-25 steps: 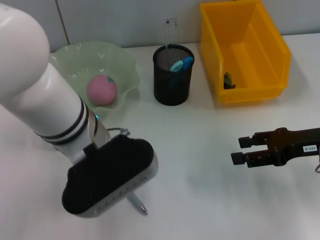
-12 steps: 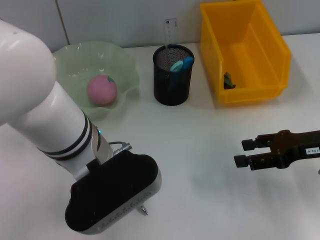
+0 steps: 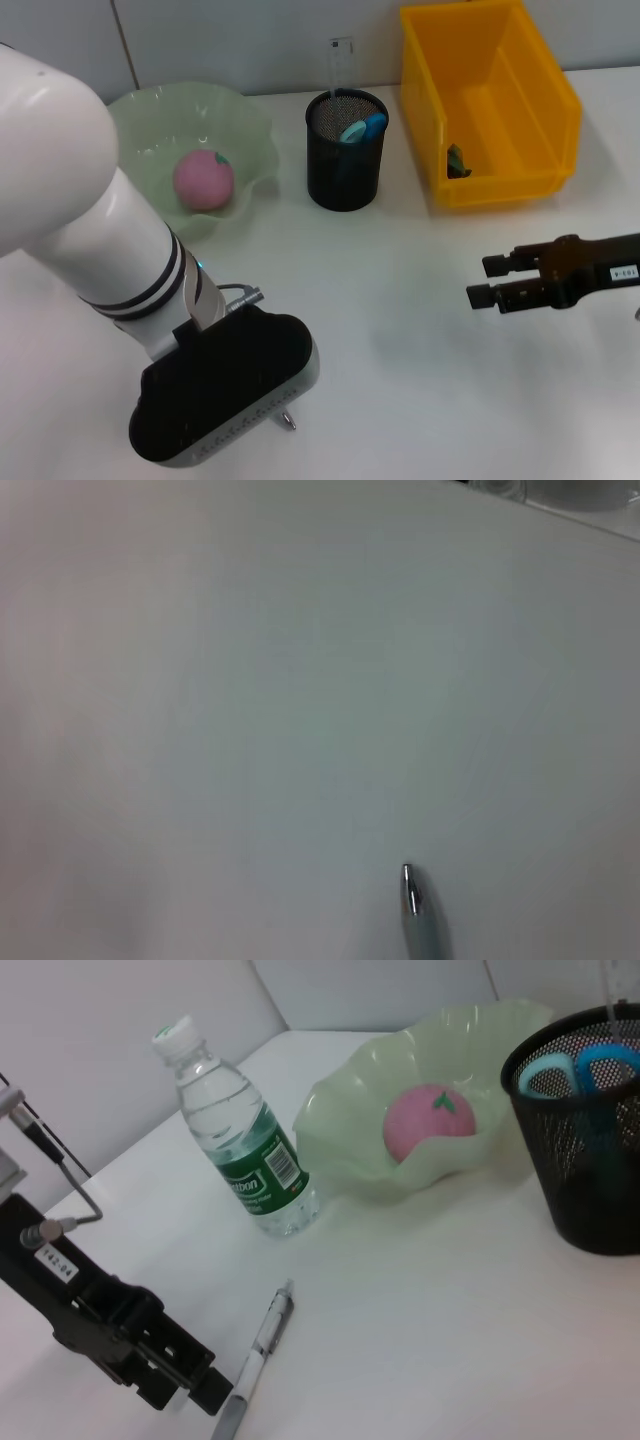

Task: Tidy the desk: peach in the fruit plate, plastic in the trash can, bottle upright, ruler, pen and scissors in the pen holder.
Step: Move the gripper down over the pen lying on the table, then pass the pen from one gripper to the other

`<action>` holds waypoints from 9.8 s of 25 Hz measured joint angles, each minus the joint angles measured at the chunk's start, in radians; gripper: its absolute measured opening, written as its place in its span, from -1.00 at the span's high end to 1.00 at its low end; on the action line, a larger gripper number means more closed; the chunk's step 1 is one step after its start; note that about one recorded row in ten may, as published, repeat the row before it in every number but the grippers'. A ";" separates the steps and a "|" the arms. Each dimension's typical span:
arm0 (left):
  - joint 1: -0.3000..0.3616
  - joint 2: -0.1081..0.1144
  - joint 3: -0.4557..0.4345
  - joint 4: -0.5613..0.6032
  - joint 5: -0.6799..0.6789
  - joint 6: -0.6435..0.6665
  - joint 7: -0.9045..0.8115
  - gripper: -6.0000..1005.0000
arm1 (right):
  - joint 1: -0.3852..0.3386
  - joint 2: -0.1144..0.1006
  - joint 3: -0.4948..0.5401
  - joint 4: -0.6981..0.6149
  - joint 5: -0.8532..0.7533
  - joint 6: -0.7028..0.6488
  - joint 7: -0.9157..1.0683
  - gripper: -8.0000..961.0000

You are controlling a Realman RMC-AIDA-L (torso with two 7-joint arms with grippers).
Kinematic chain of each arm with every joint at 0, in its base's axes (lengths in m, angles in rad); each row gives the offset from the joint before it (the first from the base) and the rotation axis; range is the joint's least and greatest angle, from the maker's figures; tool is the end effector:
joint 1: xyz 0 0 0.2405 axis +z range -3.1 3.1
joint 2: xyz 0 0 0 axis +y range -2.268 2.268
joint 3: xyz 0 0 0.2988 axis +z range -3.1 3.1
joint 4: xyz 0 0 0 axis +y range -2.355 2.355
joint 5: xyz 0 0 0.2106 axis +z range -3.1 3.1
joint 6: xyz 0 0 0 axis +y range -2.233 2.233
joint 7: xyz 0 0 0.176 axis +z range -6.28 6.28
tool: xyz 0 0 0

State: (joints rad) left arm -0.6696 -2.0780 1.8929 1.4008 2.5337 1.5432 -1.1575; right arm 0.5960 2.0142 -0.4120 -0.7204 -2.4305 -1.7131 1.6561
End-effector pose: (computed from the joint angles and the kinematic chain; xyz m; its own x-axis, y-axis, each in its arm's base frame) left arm -0.1775 0.3273 -0.1268 0.2996 -0.9168 -0.2641 -0.7848 -0.3943 0.4782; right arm 0.3204 0.3545 -0.0068 0.7155 -0.6193 -0.3232 -0.6693 -0.7403 -0.0633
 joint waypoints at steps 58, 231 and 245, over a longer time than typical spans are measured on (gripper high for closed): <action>-0.118 -0.002 0.195 -0.106 0.105 -0.098 -0.153 -0.46 | 0.023 -0.012 -0.045 -0.008 -0.001 -0.006 0.044 -0.54; -0.042 0.004 -0.445 -0.255 -0.577 -0.242 -0.493 0.70 | -0.025 0.002 -0.028 -0.155 0.010 -0.059 0.011 -0.39; 0.165 0.001 -0.331 -0.201 -1.236 -0.345 -0.419 0.69 | -0.091 0.024 0.061 -0.167 0.177 -0.052 -0.217 -0.39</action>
State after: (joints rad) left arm -0.5046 -2.0767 1.5619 1.1994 1.2976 1.1981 -1.5767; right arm 0.5047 2.0383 -0.3513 -0.8869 -2.2536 -1.7651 1.4387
